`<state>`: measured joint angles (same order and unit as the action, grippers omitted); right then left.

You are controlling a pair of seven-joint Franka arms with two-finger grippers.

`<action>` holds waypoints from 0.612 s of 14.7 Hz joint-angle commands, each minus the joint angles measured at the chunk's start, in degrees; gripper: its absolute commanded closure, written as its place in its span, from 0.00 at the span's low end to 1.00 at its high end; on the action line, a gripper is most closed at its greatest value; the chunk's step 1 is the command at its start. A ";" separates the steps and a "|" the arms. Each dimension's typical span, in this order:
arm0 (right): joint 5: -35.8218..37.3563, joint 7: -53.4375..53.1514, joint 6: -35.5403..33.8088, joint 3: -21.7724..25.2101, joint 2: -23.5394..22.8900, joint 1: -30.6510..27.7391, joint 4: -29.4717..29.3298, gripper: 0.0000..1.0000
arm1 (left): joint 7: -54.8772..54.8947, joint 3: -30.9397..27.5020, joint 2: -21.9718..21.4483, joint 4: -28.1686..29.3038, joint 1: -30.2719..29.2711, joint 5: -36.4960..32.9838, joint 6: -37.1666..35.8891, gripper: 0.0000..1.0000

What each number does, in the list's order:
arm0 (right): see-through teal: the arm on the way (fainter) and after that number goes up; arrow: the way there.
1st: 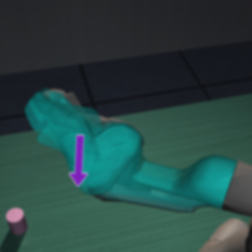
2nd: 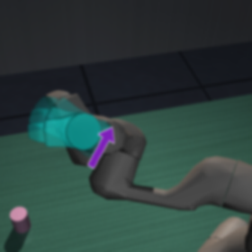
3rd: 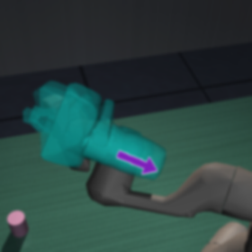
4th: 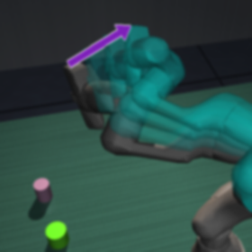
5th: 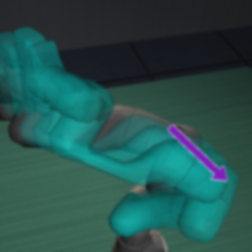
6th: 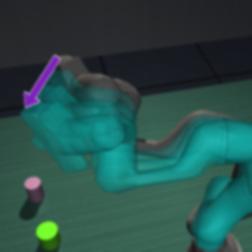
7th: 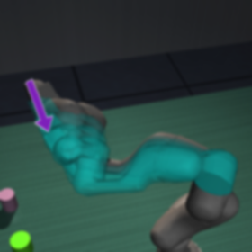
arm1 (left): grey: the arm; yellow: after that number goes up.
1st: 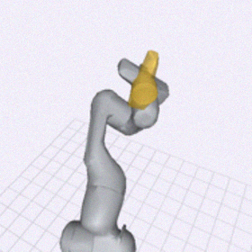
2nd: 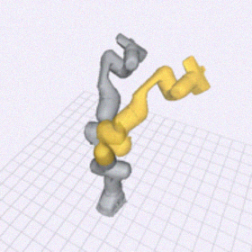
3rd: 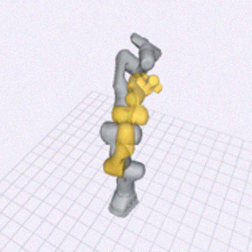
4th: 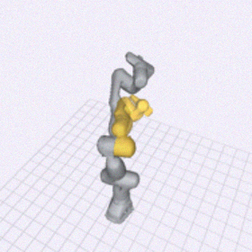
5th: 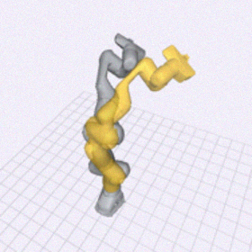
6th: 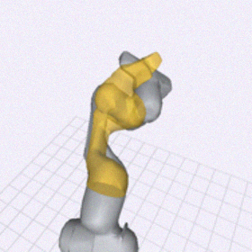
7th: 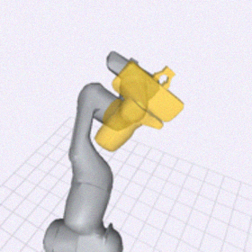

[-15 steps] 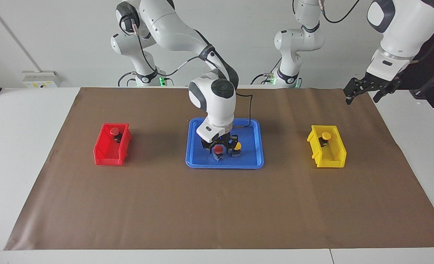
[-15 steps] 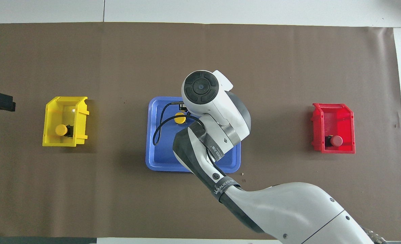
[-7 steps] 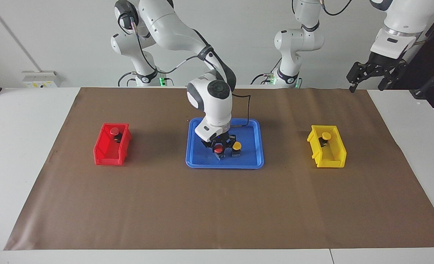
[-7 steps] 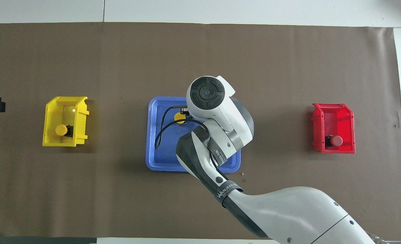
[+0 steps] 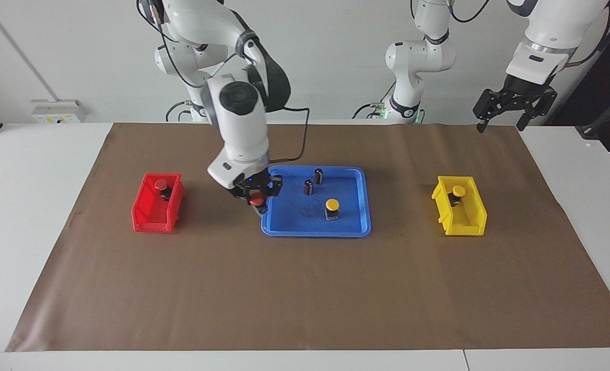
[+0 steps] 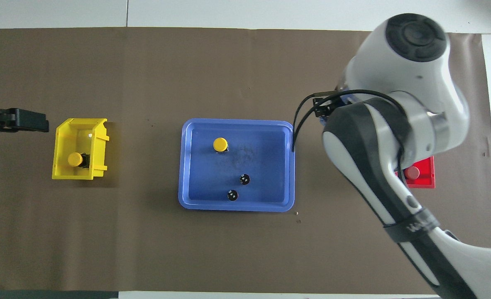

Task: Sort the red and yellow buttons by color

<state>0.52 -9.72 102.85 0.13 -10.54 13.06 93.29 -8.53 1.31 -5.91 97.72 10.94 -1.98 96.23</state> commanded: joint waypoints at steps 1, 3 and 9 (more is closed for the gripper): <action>-1.31 13.80 1.65 -1.01 9.47 -11.00 12.85 0.88 | -13.13 -0.34 7.64 1.16 10.21 0.05 6.67 0.00; -1.31 21.72 6.53 -1.01 11.41 -16.64 18.38 0.88 | -22.45 -0.43 13.79 0.99 16.55 -0.47 12.55 0.00; -1.31 28.09 21.69 -0.92 13.00 -21.68 29.66 0.88 | -36.81 -0.25 20.42 5.97 25.27 -1.71 25.65 0.03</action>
<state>0.17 16.78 123.38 0.29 0.65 -7.48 121.03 -42.60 1.97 15.80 100.42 34.64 -2.70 118.26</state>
